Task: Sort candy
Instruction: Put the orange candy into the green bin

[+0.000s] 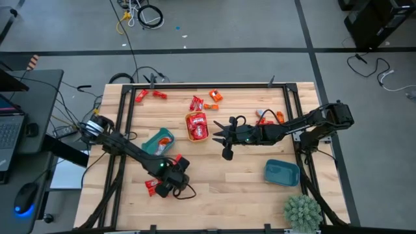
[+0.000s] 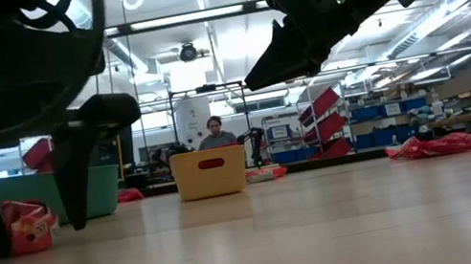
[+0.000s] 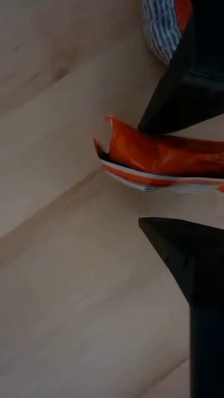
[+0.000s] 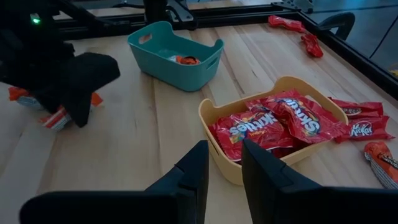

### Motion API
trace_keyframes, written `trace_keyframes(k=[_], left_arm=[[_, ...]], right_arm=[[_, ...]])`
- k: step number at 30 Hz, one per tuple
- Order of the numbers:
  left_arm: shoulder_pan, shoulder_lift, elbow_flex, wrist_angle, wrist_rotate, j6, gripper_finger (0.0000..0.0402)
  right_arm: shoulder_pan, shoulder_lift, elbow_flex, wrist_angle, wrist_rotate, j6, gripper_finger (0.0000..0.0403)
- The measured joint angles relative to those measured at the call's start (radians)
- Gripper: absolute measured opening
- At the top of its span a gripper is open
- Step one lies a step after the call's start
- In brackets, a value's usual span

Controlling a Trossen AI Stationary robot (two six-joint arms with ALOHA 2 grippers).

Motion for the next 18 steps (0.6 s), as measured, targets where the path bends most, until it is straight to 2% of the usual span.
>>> trace_keyframes(k=[4, 9, 11, 14, 18], left_arm=[[0.004, -0.001, 0.023, -0.08, -0.058, -0.034, 0.0178], [0.008, -0.001, 0.131, -0.269, -0.175, -0.102, 0.0056], [0.02, -0.001, 0.183, -0.354, -0.212, -0.168, 0.0021], [0.052, -0.035, 0.237, -0.43, -0.247, -0.292, 0.0022], [0.099, -0.129, 0.237, -0.483, -0.281, -0.473, 0.0021]], right_arm=[[0.0, 0.0, 0.0, -0.003, 0.0, 0.002, 0.0082], [0.0, 0.0, 0.0, -0.003, 0.0, 0.002, 0.0082], [0.0, 0.0, 0.0, -0.003, 0.0, 0.001, 0.0082], [0.0, 0.0, 0.0, -0.003, 0.0, 0.002, 0.0082], [0.0, 0.0, 0.0, -0.004, 0.0, 0.002, 0.0082]])
